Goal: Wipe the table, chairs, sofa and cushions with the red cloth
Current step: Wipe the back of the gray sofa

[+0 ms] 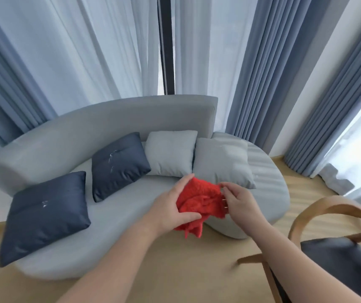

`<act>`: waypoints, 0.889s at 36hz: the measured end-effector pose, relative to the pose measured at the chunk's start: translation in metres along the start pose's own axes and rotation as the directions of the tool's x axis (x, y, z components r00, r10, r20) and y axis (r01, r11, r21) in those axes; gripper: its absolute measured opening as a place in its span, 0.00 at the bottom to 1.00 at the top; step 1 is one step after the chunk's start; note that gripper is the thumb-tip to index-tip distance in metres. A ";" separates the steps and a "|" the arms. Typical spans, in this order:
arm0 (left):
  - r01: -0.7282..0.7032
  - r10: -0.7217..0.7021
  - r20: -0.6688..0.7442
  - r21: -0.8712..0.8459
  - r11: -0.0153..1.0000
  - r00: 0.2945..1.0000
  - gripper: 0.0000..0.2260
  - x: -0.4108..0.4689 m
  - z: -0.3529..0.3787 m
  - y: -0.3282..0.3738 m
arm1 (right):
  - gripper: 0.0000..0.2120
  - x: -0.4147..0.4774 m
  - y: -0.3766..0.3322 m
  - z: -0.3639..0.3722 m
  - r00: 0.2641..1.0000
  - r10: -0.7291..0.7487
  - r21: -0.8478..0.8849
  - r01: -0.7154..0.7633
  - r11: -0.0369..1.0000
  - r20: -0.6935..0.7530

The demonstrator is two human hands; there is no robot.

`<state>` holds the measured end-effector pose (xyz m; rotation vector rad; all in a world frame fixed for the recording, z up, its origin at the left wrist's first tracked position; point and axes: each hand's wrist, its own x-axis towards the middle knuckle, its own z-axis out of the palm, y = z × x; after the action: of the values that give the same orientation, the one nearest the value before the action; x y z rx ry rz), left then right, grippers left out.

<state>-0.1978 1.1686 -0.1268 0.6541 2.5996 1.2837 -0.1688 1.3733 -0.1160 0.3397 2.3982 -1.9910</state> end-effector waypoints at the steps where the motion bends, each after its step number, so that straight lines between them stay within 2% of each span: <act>1: 0.003 -0.003 -0.016 0.020 1.000 1.000 0.40 0.002 -0.006 -0.004 | 0.11 0.005 -0.002 0.004 1.000 0.024 0.024 -0.024 0.999 0.010; 3: 0.008 -0.006 -0.064 0.038 0.999 0.998 0.36 0.007 -0.013 -0.011 | 0.07 0.014 -0.006 0.011 0.995 0.034 0.027 -0.037 0.999 0.097; 5: 0.021 -0.021 -0.101 0.002 1.000 0.995 0.33 0.013 -0.017 -0.016 | 0.08 0.021 -0.008 0.017 0.976 0.009 -0.006 -0.008 1.000 0.216; 7: 0.031 -0.035 -0.084 -0.043 0.999 0.996 0.33 0.021 -0.019 -0.022 | 0.15 0.029 -0.009 0.022 0.954 0.011 0.002 -0.013 1.000 0.301; 9: 0.055 -0.059 -0.052 -0.075 0.996 0.997 0.31 0.029 -0.020 -0.028 | 0.25 0.041 -0.010 0.023 0.931 0.065 0.027 -0.080 0.996 0.358; 12: 0.092 -0.100 -0.077 -0.097 0.991 0.992 0.25 0.047 -0.022 -0.039 | 0.37 0.064 -0.010 0.024 0.892 0.118 0.041 -0.151 0.988 0.436; 13: 0.099 -0.108 -0.088 -0.097 0.990 0.990 0.22 0.055 -0.023 -0.042 | 0.35 0.073 -0.011 0.025 0.893 0.103 0.035 -0.131 0.991 0.438; 16: 0.141 -0.148 -0.087 -0.080 0.987 0.985 0.18 0.085 -0.027 -0.047 | 0.22 0.106 -0.015 0.024 0.932 -0.002 -0.101 0.042 0.994 0.362; 18: 0.186 -0.188 -0.082 -0.035 0.982 0.979 0.22 0.106 -0.031 -0.049 | 0.18 0.133 -0.017 0.017 0.960 -0.024 -0.267 0.102 0.958 0.280; 20: 0.216 -0.214 -0.057 0.044 0.975 0.975 0.30 0.126 -0.038 -0.047 | 0.16 0.163 -0.019 0.007 0.963 -0.020 -0.332 0.113 0.936 0.270; 23: 0.242 -0.246 0.024 0.120 0.963 0.969 0.38 0.156 -0.052 -0.037 | 0.14 0.206 -0.029 -0.005 0.958 -0.041 -0.346 0.142 0.928 0.283; 26: 0.286 -0.297 0.028 0.197 0.938 0.954 0.39 0.186 -0.068 -0.028 | 0.12 0.244 -0.047 -0.012 0.963 -0.067 -0.270 0.139 0.953 0.262; 28: 0.304 -0.308 -0.026 0.260 0.917 0.951 0.33 0.204 -0.082 -0.026 | 0.08 0.268 -0.061 -0.016 0.957 -0.072 -0.260 0.149 0.954 0.281; 30: 0.291 -0.276 -0.092 0.316 0.903 0.957 0.20 0.219 -0.094 -0.026 | 0.06 0.288 -0.076 -0.020 0.933 -0.079 -0.260 0.178 0.949 0.350; 32: 0.280 -0.244 -0.153 0.296 0.913 0.958 0.07 0.229 -0.105 -0.026 | 0.08 0.304 -0.090 -0.022 0.890 -0.082 -0.271 0.223 0.937 0.449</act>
<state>-0.4454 1.1838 -0.0734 0.2616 2.8932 0.8573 -0.4782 1.4284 -0.0679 -0.2827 2.4359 -1.4775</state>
